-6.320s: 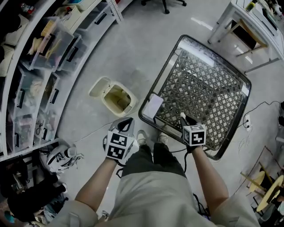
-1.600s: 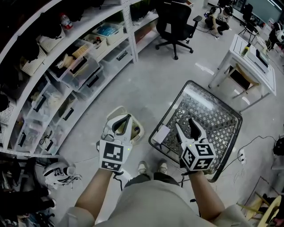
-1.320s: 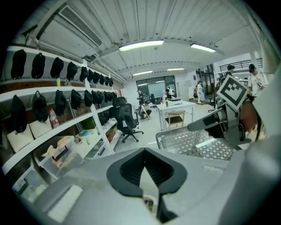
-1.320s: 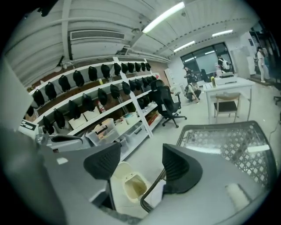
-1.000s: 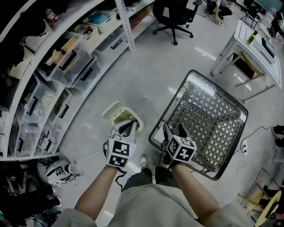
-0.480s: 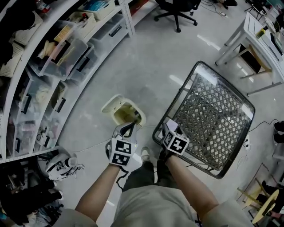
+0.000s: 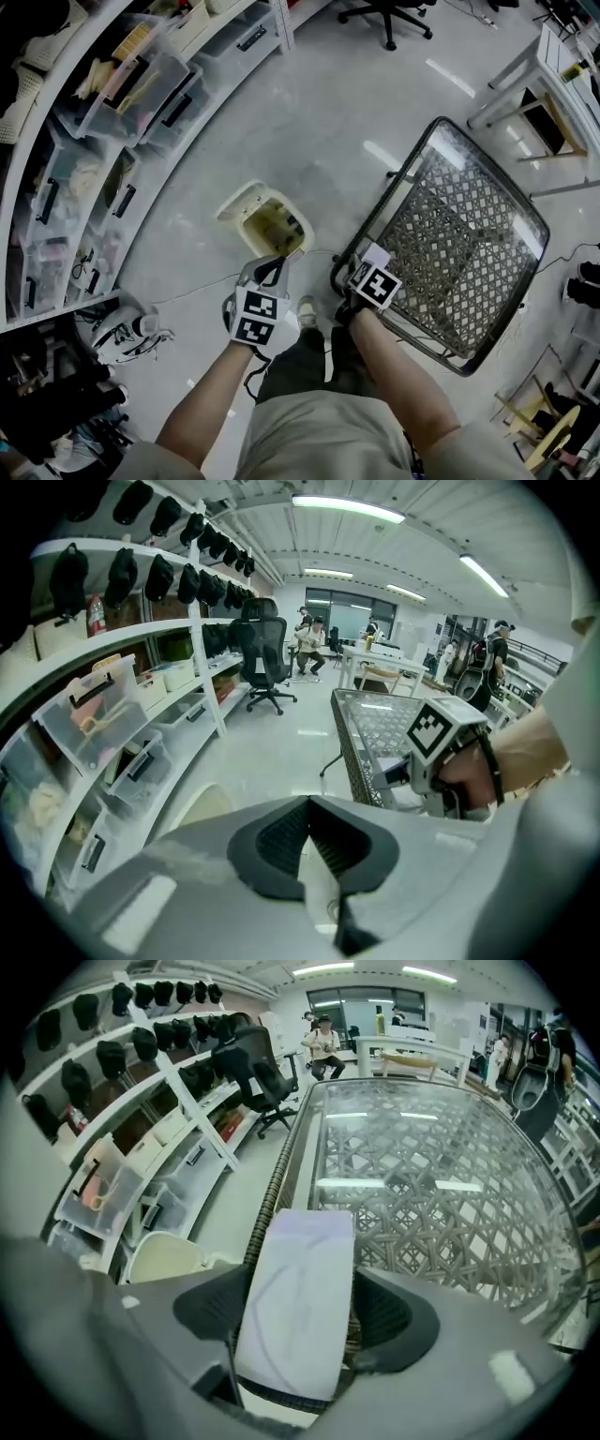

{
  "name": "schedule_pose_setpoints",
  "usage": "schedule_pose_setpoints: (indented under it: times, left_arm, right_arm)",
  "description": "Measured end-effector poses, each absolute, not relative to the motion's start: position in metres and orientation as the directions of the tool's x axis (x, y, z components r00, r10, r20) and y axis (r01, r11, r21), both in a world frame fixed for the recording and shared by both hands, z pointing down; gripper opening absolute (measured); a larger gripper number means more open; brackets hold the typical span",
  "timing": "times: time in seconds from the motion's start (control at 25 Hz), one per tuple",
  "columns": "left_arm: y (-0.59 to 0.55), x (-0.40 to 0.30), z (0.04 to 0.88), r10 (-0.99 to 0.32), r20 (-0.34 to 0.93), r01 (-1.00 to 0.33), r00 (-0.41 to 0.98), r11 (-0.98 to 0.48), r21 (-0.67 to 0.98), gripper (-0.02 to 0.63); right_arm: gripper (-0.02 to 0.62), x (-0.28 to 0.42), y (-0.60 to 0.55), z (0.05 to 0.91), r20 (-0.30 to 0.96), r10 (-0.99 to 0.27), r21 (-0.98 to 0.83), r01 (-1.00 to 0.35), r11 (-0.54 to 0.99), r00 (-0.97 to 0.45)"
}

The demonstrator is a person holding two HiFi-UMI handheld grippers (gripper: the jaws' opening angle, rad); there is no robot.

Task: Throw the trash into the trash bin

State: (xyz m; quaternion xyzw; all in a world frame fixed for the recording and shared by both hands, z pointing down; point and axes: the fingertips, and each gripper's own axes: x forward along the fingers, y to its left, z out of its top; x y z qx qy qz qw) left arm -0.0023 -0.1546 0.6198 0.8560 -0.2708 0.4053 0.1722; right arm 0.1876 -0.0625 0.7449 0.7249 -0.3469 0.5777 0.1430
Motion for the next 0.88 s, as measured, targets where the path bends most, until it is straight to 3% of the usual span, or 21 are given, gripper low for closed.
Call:
schedule_pose_setpoints:
  times: [0.12,0.44,0.68,0.88]
  left_arm:
    - [-0.155,-0.009,0.623,-0.326,0.788,-0.616,0.521,-0.783,0.083,0.003]
    - [-0.168,-0.032,0.61,-0.398,0.768,-0.652,0.501,-0.758,0.033,0.003]
    - [-0.19,-0.076,0.582,-0.504,0.736,-0.731,0.452,-0.683,-0.019,0.003]
    - [-0.212,-0.118,0.569,-0.593,0.705,-0.78,0.388,-0.619,-0.091,0.003]
  right_arm:
    - [0.311,0.192,-0.061,0.744,0.937,-0.333,-0.182,-0.666,-0.723,0.105]
    - [0.304,0.197,-0.098,0.693,0.865,-0.496,-0.276,-0.75,-0.601,0.079]
    - [0.304,0.151,-0.16,0.638,0.747,-0.65,-0.49,-0.777,-0.395,-0.14]
    - [0.304,0.095,-0.204,0.622,0.687,-0.663,-0.497,-0.858,-0.128,-0.299]
